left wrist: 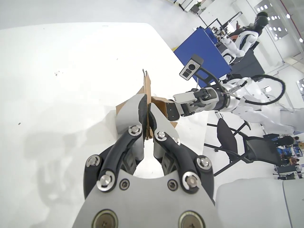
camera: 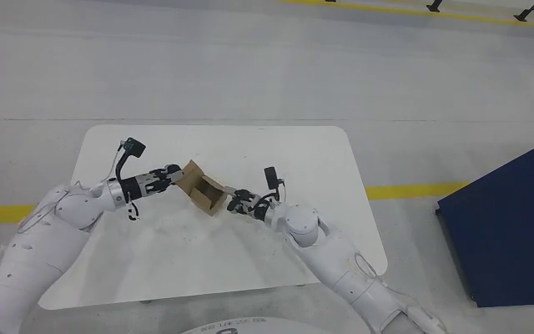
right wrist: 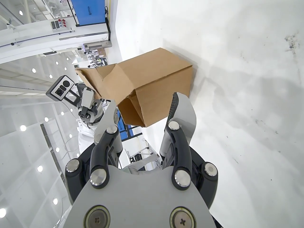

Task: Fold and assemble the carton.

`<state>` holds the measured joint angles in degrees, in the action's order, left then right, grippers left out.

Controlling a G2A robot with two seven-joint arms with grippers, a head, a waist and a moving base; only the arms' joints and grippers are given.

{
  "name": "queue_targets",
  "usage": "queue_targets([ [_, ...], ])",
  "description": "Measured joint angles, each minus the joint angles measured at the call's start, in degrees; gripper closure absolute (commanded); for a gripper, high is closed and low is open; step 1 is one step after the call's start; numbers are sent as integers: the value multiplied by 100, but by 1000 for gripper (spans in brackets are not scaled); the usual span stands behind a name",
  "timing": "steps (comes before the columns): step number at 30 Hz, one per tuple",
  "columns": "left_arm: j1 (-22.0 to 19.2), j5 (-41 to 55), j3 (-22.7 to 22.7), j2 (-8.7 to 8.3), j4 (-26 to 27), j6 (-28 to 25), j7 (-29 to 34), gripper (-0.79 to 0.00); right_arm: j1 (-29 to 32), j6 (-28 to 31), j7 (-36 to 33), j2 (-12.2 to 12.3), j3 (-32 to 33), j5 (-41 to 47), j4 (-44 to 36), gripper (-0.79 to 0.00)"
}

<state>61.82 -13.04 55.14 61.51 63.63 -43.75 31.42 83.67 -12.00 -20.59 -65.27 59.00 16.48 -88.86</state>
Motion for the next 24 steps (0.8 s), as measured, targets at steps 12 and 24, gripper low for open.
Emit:
queue_targets([
  [12,589,-752,429,-190,829,723,-30,0,-114,-57,-185,-30,-86,-244,-37,-536],
  [24,838,-1886,673,-298,1395,823,-351,0,-170,-100,-183,-62,-166,-324,42,-785],
])
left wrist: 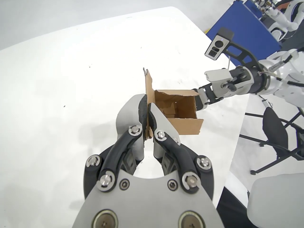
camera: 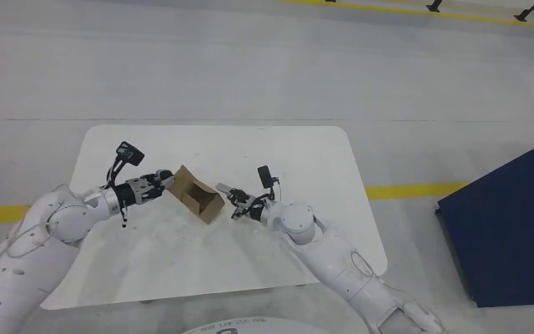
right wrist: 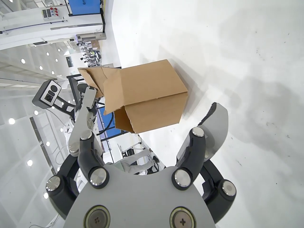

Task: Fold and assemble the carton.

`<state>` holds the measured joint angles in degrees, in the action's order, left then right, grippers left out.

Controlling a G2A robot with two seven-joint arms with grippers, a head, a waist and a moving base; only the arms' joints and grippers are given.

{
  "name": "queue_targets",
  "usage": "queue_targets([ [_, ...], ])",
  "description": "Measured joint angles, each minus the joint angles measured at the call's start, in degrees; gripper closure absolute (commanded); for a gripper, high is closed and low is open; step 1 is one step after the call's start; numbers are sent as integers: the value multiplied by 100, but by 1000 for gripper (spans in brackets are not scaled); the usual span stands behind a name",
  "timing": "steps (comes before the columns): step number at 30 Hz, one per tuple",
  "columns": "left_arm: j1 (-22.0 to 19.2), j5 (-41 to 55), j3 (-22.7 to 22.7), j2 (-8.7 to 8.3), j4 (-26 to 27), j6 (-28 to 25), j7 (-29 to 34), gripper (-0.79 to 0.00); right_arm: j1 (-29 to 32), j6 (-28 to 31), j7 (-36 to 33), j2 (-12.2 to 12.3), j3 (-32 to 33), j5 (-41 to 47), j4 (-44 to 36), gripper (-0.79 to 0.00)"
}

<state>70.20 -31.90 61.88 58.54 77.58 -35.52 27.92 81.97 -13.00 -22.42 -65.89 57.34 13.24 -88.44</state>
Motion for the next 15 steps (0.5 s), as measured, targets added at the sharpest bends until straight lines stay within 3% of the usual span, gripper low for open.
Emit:
queue_targets([
  [9,74,9,12,-2,106,160,37,0,0,0,1,0,0,1,0,-785],
  [15,202,772,310,-75,548,839,898,0,70,306,-39,-10,2,28,-18,-785],
])
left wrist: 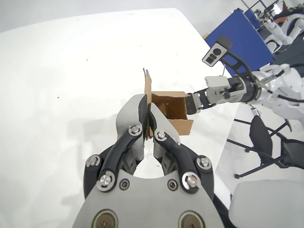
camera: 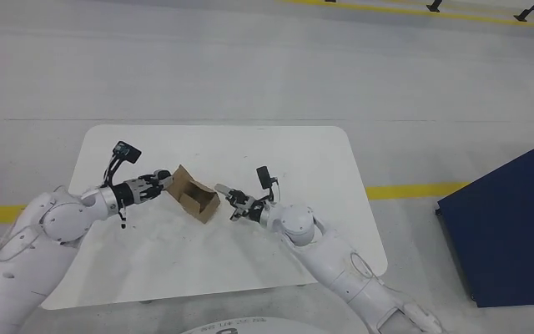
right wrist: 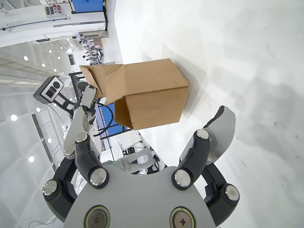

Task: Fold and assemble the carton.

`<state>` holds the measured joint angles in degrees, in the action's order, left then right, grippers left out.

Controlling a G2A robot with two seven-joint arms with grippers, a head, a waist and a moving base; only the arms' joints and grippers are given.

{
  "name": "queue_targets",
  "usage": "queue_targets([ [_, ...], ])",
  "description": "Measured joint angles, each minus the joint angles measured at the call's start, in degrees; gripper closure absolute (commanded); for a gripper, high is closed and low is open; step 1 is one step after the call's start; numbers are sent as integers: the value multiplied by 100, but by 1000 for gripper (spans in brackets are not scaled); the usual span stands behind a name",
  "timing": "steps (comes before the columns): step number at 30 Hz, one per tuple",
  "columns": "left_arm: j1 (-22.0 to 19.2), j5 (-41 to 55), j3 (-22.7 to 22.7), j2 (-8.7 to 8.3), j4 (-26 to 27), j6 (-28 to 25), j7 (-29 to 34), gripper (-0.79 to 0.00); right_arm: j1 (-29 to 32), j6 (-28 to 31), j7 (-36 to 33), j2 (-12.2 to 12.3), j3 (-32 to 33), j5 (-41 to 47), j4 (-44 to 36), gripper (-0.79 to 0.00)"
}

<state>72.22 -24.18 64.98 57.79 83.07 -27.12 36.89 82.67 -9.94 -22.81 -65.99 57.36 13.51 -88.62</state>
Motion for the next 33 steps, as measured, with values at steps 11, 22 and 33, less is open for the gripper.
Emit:
queue_targets([
  [11,656,337,551,-72,957,1401,-202,0,174,377,-456,50,181,-8,-60,-785],
  [22,518,1518,335,6,560,1271,524,-785,269,393,-813,99,325,-70,-74,-785],
  [33,1084,2575,1357,-209,260,-962,1251,-785,4,648,-1802,107,269,122,132,-785],
])
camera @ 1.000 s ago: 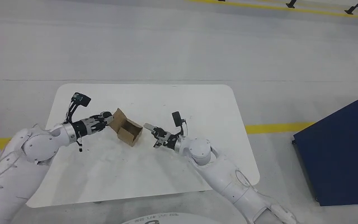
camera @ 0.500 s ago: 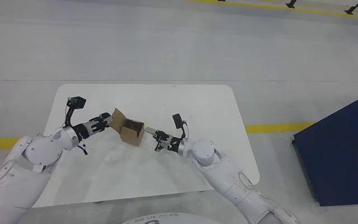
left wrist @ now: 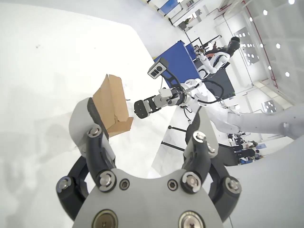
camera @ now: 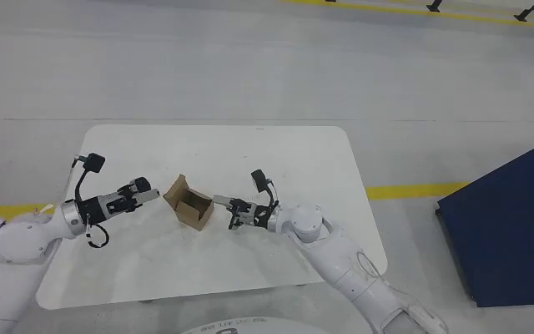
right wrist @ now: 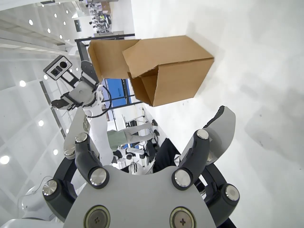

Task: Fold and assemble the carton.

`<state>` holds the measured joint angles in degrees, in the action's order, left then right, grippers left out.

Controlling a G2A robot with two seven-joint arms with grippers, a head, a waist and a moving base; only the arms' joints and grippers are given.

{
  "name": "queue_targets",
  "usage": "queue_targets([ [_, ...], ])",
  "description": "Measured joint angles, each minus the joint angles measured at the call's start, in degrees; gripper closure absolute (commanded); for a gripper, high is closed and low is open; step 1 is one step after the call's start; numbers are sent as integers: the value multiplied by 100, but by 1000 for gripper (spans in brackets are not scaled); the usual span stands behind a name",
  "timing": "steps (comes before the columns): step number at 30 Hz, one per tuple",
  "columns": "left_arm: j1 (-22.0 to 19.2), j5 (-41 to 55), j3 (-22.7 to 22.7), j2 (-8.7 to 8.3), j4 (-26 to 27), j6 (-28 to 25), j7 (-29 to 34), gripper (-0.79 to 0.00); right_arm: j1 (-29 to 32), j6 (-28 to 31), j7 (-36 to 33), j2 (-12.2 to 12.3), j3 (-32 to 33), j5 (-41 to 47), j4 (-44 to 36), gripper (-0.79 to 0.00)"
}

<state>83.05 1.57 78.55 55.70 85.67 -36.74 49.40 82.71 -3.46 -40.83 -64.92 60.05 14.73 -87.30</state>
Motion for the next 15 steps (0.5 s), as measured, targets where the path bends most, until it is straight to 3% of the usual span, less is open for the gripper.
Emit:
queue_targets([
  [6,-488,-343,-259,75,-1195,-748,-386,-785,-258,220,-376,-63,-169,322,284,-785],
  [10,-970,-1039,-952,206,-1831,-1498,-239,-785,-543,147,262,-215,-472,454,609,-785],
  [15,-1229,-1401,-1733,309,-2077,-2137,-299,-785,-832,101,487,-347,-758,611,921,-785],
])
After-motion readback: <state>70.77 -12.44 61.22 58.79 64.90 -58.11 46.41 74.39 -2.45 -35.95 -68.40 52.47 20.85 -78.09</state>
